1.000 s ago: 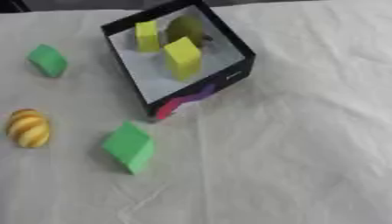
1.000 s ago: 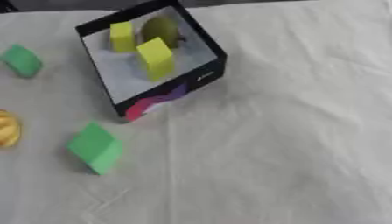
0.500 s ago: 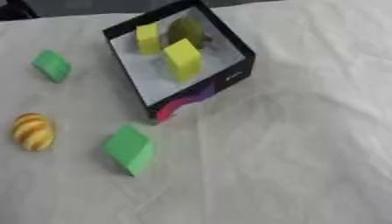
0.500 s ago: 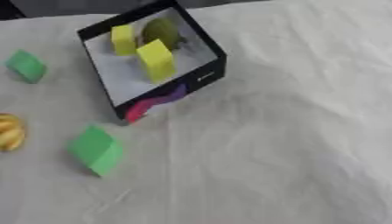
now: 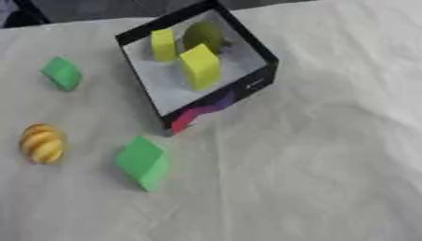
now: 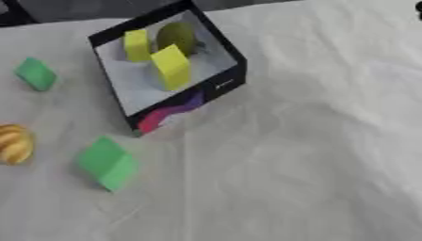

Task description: Pick up objects on the table and place them in the box.

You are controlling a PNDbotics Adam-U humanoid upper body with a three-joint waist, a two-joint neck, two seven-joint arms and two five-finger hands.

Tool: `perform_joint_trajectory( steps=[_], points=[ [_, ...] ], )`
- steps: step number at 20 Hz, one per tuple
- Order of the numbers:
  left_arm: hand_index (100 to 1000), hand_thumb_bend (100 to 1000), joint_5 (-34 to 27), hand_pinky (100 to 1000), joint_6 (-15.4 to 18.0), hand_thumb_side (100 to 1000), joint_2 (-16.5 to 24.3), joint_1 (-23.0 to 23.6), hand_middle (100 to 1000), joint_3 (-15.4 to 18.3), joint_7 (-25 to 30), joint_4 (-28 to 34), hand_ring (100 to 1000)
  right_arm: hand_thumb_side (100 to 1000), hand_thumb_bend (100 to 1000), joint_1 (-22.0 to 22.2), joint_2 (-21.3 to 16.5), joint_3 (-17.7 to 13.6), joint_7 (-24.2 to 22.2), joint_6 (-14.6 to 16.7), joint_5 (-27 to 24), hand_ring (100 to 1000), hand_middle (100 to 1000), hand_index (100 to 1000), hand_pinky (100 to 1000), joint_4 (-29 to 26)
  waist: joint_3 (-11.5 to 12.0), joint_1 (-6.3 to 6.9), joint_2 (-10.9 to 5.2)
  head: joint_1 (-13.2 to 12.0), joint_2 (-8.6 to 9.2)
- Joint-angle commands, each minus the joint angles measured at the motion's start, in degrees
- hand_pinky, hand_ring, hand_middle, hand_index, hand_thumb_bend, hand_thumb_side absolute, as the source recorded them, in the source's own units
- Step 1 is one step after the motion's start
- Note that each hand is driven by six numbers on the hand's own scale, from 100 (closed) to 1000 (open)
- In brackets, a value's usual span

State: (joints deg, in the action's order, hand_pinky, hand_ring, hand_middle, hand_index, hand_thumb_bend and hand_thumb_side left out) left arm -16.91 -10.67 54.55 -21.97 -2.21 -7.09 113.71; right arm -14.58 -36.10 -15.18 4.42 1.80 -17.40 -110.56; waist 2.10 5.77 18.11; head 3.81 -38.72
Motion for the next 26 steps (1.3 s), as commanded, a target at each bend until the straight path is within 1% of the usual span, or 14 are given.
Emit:
perform_joint_trajectory(
  steps=[1, 2, 3, 4, 5, 7, 9, 12, 14, 17, 23, 26],
  points=[
    [795, 610, 1.39, 808, -3.60, 368, 8.48, -1.31, 756, -1.57, 7.33, 0.88, 735, 557, 100, -0.68, -1.30, -0.88, -0.68, -0.14, -0.08, 723, 692, 843, 798, -1.37, -0.05, 0.70, -2.40, -0.42, -0.05],
    [785, 683, 3.56, 836, -4.34, 339, 9.93, -1.58, 774, -2.23, 10.40, 0.88, 765, 563, 100, -0.80, -1.23, -0.95, -0.67, -0.28, 0.02, 724, 693, 843, 798, -1.30, -0.11, 0.87, -2.43, -0.48, -0.14],
    [781, 698, 6.31, 843, -5.05, 326, 11.04, -1.77, 778, -2.98, 14.06, 0.88, 773, 566, 100, -0.98, -1.08, -1.02, -0.61, -0.51, 0.17, 723, 693, 843, 798, -1.18, -0.21, 1.01, -2.45, -0.52, -0.21],
    [781, 733, 9.13, 855, -5.58, 294, 11.70, -1.98, 786, -3.46, 17.60, 0.88, 789, 572, 100, -1.14, -0.91, -1.06, -0.54, -0.73, 0.31, 721, 691, 842, 797, -1.09, -0.29, 1.12, -2.47, -0.54, -0.24],
    [780, 746, 12.32, 856, -5.77, 285, 12.30, -2.18, 788, -4.02, 21.27, 0.88, 792, 575, 100, -1.30, -0.70, -1.08, -0.50, -0.95, 0.41, 720, 690, 841, 796, -0.99, -0.40, 1.26, -2.50, -0.59, -0.26],
    [773, 780, 17.00, 854, -4.87, 248, 12.63, -2.53, 785, -4.63, 26.65, 0.88, 794, 584, 100, -1.44, -0.43, -1.13, -0.46, -1.39, 0.66, 716, 686, 837, 795, -0.77, -0.53, 1.48, -2.52, -0.77, -0.34],
    [768, 813, 20.05, 847, -2.96, 228, 12.68, -2.55, 780, -4.93, 29.44, 0.88, 791, 587, 100, -1.42, -0.29, -1.15, -0.48, -1.74, 0.95, 714, 685, 835, 794, -0.57, -0.66, 1.64, -2.52, -0.92, -0.45],
    [765, 828, 23.36, 850, -1.23, 139, 12.82, -2.46, 766, -5.41, 31.82, 0.05, 801, 586, 100, -1.31, -0.25, -1.22, -0.52, -2.01, 1.20, 712, 683, 828, 794, -0.42, -0.83, 1.83, -2.58, -1.14, -0.51],
    [765, 802, 25.55, 849, -0.56, 100, 12.62, -2.79, 761, -5.90, 33.00, -1.62, 800, 585, 100, -1.32, -0.21, -1.24, -0.54, -2.10, 1.25, 711, 683, 828, 793, -0.44, -0.92, 1.94, -2.66, -1.38, -0.49],
    [768, 761, 27.22, 849, -0.10, 100, 12.07, -3.21, 758, -6.60, 33.95, -4.50, 801, 587, 100, -1.33, -0.15, -1.30, -0.54, -2.19, 1.50, 709, 681, 827, 793, -0.39, -1.11, 2.06, -2.74, -1.57, -0.39],
    [771, 753, 28.45, 848, 0.39, 100, 10.78, -4.38, 758, -7.77, 34.75, -10.21, 799, 588, 100, -1.45, 0.14, -1.38, -0.45, -2.29, 1.84, 709, 681, 828, 793, -0.28, -1.43, 2.17, -2.71, -1.95, -0.35],
    [770, 752, 28.28, 849, 0.95, 100, 10.34, -5.01, 758, -8.15, 34.81, -11.91, 800, 591, 100, -1.41, 0.23, -1.48, -0.33, -2.29, 1.87, 709, 681, 827, 793, -0.25, -1.53, 2.14, -2.69, -2.22, -0.35]
  ],
)
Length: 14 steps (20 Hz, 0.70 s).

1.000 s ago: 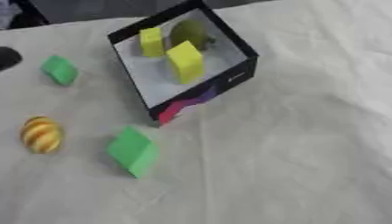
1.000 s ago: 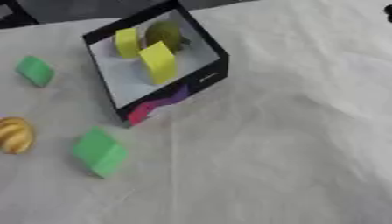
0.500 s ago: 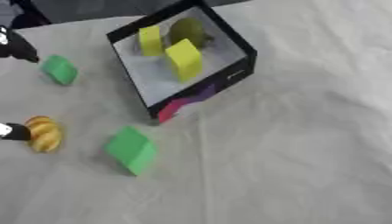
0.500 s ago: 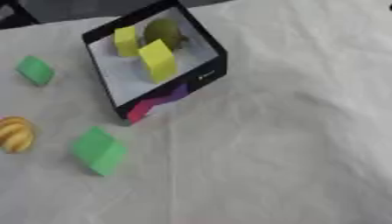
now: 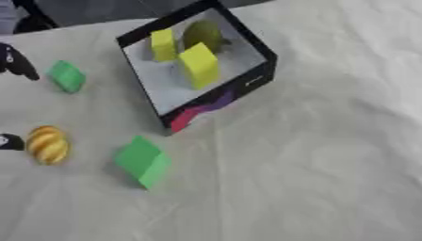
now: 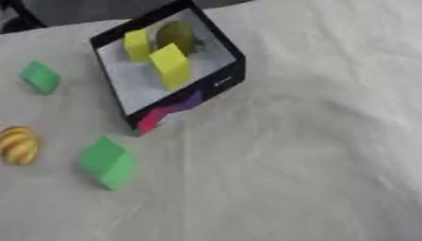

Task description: Pick up objects on the table and place them in the box.

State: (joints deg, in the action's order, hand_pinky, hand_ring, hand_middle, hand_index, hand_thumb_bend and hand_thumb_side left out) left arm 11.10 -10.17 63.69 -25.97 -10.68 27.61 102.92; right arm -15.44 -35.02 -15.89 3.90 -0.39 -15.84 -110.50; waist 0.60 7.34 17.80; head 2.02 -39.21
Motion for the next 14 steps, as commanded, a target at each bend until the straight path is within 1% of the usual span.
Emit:
perform_joint_trajectory(
  steps=[1, 9, 14],
  points=[
    [769, 749, 0.24, 849, 0.71, 100, 1.08, -1.20, 758, 0.16, 0.33, -1.49, 800, 591, 100, -0.52, -0.84, -0.78, 0.21, -0.12, 0.33, 709, 680, 827, 793, -0.30, -0.05, 0.56, -2.37, -0.56, 0.17],
    [729, 750, -0.61, 830, 3.93, 100, 0.22, -2.25, 738, -1.62, 3.71, -3.65, 785, 598, 100, -0.54, -0.77, -0.71, 0.33, -0.44, 0.34, 707, 679, 827, 792, -0.08, -0.35, 0.56, -2.43, -1.32, 0.62],
    [729, 766, 0.80, 817, 4.73, 100, -0.62, -3.33, 733, -3.42, 5.65, -5.77, 779, 603, 100, -0.64, -0.69, -0.61, 0.21, -0.61, 0.36, 705, 678, 827, 791, 0.03, -0.62, 0.55, -2.41, -1.32, 0.82]
  ],
)
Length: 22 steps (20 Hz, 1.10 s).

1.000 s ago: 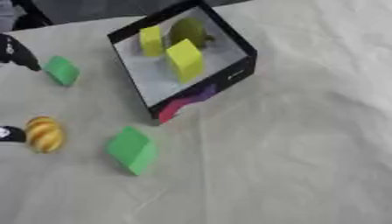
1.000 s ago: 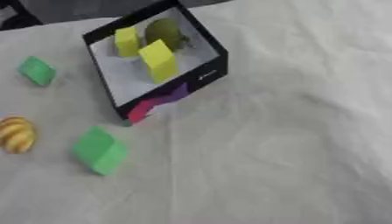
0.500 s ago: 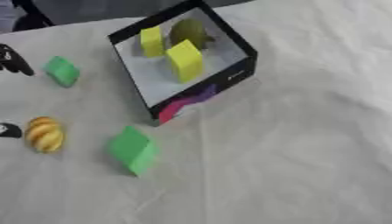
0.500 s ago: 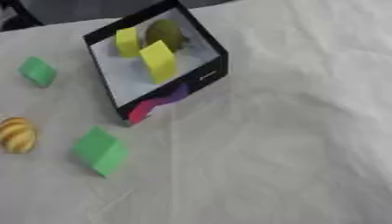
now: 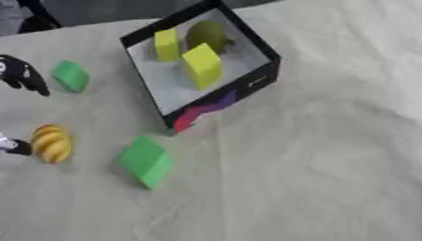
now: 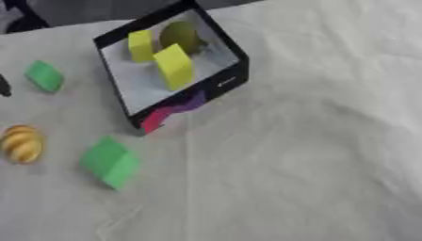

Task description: Pick up objects on the table and place them in the box.

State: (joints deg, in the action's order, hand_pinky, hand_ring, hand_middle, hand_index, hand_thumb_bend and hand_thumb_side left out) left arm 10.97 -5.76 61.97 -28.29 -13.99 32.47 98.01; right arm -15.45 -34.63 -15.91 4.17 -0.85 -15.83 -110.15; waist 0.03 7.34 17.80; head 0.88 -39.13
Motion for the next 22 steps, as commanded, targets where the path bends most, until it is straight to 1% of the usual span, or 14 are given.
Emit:
perform_joint_trajectory(
  steps=[1, 6, 15, 22],
  points=[
    [731, 766, 1.43, 814, 0.40, 100, 0.85, -1.30, 732, -0.49, 0.92, -1.55, 777, 604, 100, -0.64, -1.07, -0.59, -0.09, -0.21, 0.40, 705, 679, 827, 791, -0.29, -0.10, 0.55, -2.41, -0.20, 0.75],
    [737, 743, 2.83, 804, 0.78, 100, -1.04, -2.52, 722, -1.91, 0.51, -5.33, 766, 606, 100, -0.71, -0.92, -0.67, -0.26, -0.33, 0.47, 705, 679, 828, 791, -0.22, -0.26, 0.47, -2.36, -0.20, 0.74],
    [751, 739, 4.04, 797, 1.25, 100, -3.37, -3.15, 721, -3.15, 0.28, -8.86, 760, 628, 100, -1.02, -0.72, -0.66, -0.81, -0.53, 0.37, 705, 680, 831, 796, 0.33, -0.24, 0.27, -2.34, -0.27, 0.80],
    [776, 769, 6.53, 797, 1.44, 100, -4.92, -3.59, 736, -3.61, -0.70, -12.18, 764, 634, 100, -1.32, -0.56, -0.48, -1.45, -0.58, 0.38, 705, 679, 831, 797, 0.56, -0.38, 0.29, -2.39, -0.09, 0.68]
  ],
)
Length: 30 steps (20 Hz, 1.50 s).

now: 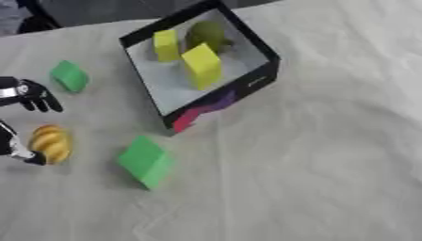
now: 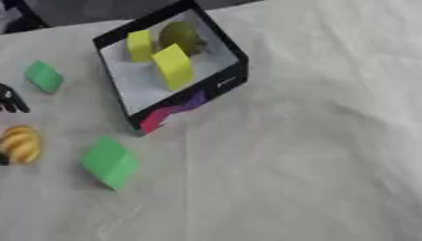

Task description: Pick up objects on the table and place them in the box.

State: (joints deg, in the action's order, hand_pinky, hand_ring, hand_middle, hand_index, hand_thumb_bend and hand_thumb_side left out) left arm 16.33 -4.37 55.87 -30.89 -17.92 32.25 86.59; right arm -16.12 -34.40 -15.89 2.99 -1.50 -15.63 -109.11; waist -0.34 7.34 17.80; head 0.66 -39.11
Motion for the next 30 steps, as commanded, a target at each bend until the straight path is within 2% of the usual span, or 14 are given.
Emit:
perform_joint_trajectory(
  steps=[1, 11, 16, 19, 23, 24, 25, 28, 30],
  points=[
    [778, 776, 1.90, 796, 0.06, 100, 0.97, -1.09, 737, 0.26, -0.61, -1.21, 764, 635, 100, -0.69, -0.76, -0.49, -0.31, 0.07, 0.16, 705, 679, 831, 797, -0.48, -0.03, 0.29, -2.40, 0.10, 0.59],
    [795, 788, 10.69, 793, -0.65, 100, -3.28, -3.36, 738, -0.68, -3.91, -7.38, 766, 643, 100, -0.81, -0.61, -0.33, -0.84, 0.03, 0.17, 706, 681, 831, 798, -0.31, -0.22, 0.17, -2.40, -0.31, 0.46],
    [800, 783, 12.74, 791, -0.66, 100, -5.92, -4.66, 737, -0.81, -5.02, -11.08, 764, 641, 100, -0.87, -0.49, -0.38, -0.93, -0.01, 0.13, 706, 681, 831, 799, -0.19, -0.32, 0.12, -2.36, -0.33, 0.39],
    [787, 775, 13.62, 790, -0.38, 100, -6.74, -5.09, 732, -1.11, -4.09, -12.58, 765, 641, 100, -0.93, -0.42, -0.42, -0.92, -0.05, 0.09, 706, 681, 832, 799, -0.16, -0.40, 0.09, -2.33, -0.34, 0.25],
    [726, 708, 15.24, 756, -0.59, 100, -6.78, -5.16, 686, -1.32, -1.55, -12.74, 737, 642, 100, -0.89, -0.50, -0.41, -0.86, -0.12, 0.02, 707, 682, 833, 799, -0.10, -0.39, 0.17, -2.34, -0.42, 0.08],
    [696, 615, 15.50, 737, -0.56, 100, -6.79, -5.14, 663, -1.30, -1.24, -12.58, 718, 642, 100, -0.89, -0.51, -0.40, -0.88, -0.12, 0.00, 707, 682, 834, 800, -0.07, -0.39, 0.18, -2.36, -0.41, 0.07],
    [688, 576, 15.64, 735, -0.51, 100, -6.77, -5.09, 658, -1.28, -1.10, -12.36, 715, 642, 100, -0.89, -0.52, -0.40, -0.89, -0.12, -0.02, 707, 682, 834, 800, -0.05, -0.40, 0.19, -2.37, -0.40, 0.05],
    [630, 312, 15.43, 715, -0.49, 100, -6.56, -4.86, 630, -1.24, -1.25, -11.11, 692, 642, 100, -0.88, -0.55, -0.45, -0.88, -0.10, -0.07, 707, 682, 834, 800, 0.01, -0.42, 0.24, -2.42, -0.48, -0.08],
    [607, 266, 14.74, 707, -0.70, 100, -5.91, -4.48, 621, -1.06, -1.40, -8.96, 683, 641, 100, -0.87, -0.60, -0.46, -0.87, -0.11, -0.07, 708, 682, 834, 800, 0.05, -0.42, 0.32, -2.46, -0.52, -0.19]
  ],
)
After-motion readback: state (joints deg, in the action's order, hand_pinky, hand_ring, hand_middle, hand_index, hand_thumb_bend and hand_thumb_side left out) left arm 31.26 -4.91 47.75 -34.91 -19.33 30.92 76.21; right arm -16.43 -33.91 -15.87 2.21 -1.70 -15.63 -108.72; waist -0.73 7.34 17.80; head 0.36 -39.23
